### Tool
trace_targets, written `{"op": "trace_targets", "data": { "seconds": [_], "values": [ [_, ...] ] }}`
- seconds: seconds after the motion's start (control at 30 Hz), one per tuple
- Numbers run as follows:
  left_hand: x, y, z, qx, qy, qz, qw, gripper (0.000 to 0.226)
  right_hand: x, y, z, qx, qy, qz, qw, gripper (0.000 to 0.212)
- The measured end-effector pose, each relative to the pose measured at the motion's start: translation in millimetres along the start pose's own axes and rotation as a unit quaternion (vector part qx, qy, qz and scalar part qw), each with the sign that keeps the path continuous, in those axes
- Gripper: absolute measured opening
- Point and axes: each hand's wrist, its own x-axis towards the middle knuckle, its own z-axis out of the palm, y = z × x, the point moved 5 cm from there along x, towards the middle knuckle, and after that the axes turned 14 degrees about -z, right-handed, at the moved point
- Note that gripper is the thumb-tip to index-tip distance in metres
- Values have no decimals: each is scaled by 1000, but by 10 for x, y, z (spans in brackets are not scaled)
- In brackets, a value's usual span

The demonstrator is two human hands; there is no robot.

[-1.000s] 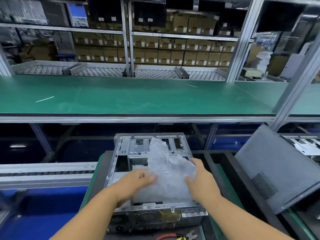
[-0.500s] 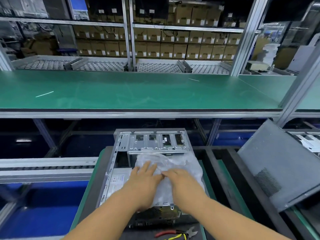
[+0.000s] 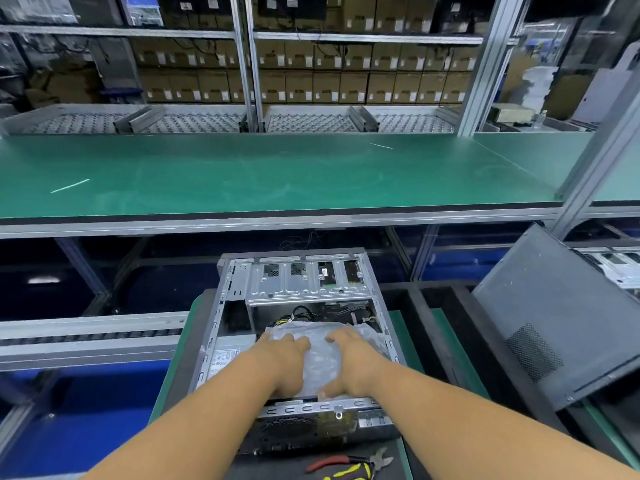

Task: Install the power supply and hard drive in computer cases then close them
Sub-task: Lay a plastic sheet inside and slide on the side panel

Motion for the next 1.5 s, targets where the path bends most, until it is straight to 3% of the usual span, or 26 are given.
{"op": "trace_targets", "data": {
  "seconds": [0.1,0.2,0.23,0.33,0.4,0.5,0.57,0.67,0.77,0.83,0.9,0.97,1.1,1.17,1.27,1.37,1.5],
  "values": [
    [-41,44,-36,40,-3,-19,999,81,-45,-36,-20,56,33,-11,998,92],
    [-91,51,-112,80,17,-55,995,84,-200,-139,-268,181,157,-29,970,28],
    [-120,52,-148,89,18,-67,994,87,-319,-147,-413,193,207,-45,958,22],
    [-256,155,-330,78,13,-80,994,94,-865,22,-906,176,325,-83,926,33],
    [-382,323,-566,5,46,-62,997,93,-1231,282,-1206,147,378,-68,911,31],
    [-607,1062,-1061,-131,141,77,978,84,-1649,949,-1693,129,427,-1,895,28],
    [-755,1686,-1341,-261,122,174,942,75,-1879,1356,-2053,90,448,33,889,25],
    [-736,2703,-1560,-442,-41,263,856,67,-2167,1869,-2587,-45,448,67,890,21],
    [-434,3551,-1696,-559,-96,230,791,62,-2375,2275,-3046,-221,421,128,870,42],
    [-282,3968,-1734,-638,-157,184,731,63,-2416,2515,-3211,-274,350,199,873,55],
    [-174,4247,-1744,-697,-210,137,671,59,-2396,2717,-3259,-197,272,259,906,57],
    [-73,4408,-1786,-737,-235,89,627,52,-2357,2759,-3224,-132,217,264,930,46],
    [159,4490,-1947,-792,-238,23,562,89,-2278,2465,-3006,-63,230,188,953,24],
    [186,4494,-2017,-803,-233,11,549,95,-2272,2219,-2830,-6,241,159,957,28],
    [79,4379,-2088,-811,-170,1,560,55,-2395,1914,-2714,62,287,128,947,26],
    [-161,4153,-2145,-798,-134,25,586,63,-2621,1632,-2706,92,320,99,938,29],
    [-732,3504,-2355,-804,-49,44,591,50,-2848,1128,-2573,194,301,32,933,49]
  ]
}}
